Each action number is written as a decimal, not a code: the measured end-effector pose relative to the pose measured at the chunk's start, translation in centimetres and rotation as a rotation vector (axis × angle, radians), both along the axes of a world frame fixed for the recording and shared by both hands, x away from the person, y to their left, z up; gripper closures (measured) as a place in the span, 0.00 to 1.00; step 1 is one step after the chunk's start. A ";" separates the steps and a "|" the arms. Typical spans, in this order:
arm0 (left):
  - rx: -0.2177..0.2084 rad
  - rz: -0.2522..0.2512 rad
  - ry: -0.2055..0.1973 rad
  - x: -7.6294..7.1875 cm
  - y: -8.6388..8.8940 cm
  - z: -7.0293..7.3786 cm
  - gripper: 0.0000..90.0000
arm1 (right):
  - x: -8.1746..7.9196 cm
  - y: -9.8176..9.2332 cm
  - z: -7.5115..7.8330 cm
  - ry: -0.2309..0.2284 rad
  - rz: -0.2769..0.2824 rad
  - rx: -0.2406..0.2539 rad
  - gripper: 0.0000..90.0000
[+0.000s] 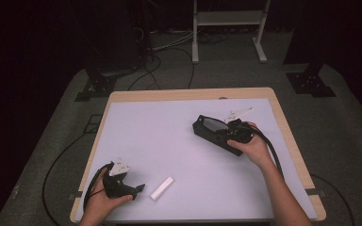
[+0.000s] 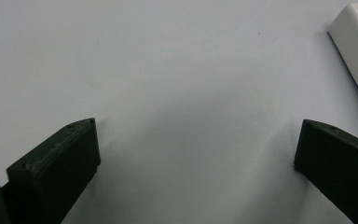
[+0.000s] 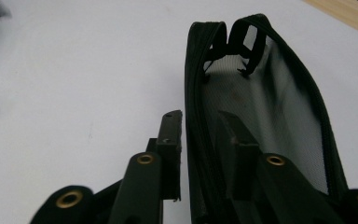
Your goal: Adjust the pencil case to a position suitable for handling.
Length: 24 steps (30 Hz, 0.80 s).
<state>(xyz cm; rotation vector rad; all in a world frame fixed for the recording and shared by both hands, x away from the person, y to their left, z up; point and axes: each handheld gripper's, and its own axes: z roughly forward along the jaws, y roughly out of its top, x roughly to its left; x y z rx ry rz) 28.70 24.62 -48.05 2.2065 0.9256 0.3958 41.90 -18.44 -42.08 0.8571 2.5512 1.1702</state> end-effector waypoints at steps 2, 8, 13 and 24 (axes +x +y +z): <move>0.000 0.000 0.000 0.0 0.0 0.0 0.00 | 0.1 0.0 0.0 -0.001 0.003 0.003 0.84; 0.000 0.000 0.000 0.0 0.0 0.0 0.00 | 0.2 -0.1 0.2 0.009 0.010 0.017 0.94; -0.001 0.000 0.000 0.0 0.0 0.0 0.00 | 0.1 -0.1 0.2 0.030 0.009 0.026 0.97; 0.000 0.000 0.000 0.0 0.0 0.0 0.00 | -0.5 -0.3 0.8 0.034 0.022 0.033 0.98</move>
